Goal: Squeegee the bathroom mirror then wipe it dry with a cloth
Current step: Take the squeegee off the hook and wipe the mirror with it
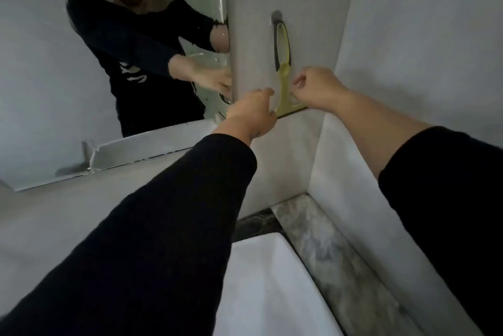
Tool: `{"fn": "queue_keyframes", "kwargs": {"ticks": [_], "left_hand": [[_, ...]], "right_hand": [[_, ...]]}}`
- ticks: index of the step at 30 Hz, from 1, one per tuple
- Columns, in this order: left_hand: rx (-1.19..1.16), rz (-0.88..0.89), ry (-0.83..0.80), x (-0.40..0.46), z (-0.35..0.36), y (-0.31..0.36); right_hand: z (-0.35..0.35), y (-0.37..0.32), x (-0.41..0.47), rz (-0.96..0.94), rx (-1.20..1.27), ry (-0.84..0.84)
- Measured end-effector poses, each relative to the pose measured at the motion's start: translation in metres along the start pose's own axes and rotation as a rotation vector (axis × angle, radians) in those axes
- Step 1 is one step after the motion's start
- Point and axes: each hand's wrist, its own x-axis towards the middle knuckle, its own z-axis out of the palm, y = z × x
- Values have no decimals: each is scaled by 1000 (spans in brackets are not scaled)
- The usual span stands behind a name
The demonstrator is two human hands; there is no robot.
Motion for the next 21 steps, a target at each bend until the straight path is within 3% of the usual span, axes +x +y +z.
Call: {"fn": "queue_keyframes", "kwargs": {"ticks": [4, 8, 21], "left_hand": [[-79, -2, 152, 14, 17, 8], [-241, -18, 343, 24, 37, 14], [-398, -99, 486, 13, 37, 38]], "right_hand": [[1, -5, 19, -12, 164, 172], [9, -10, 35, -121, 293, 242], [-10, -27, 27, -197, 362, 386]]}}
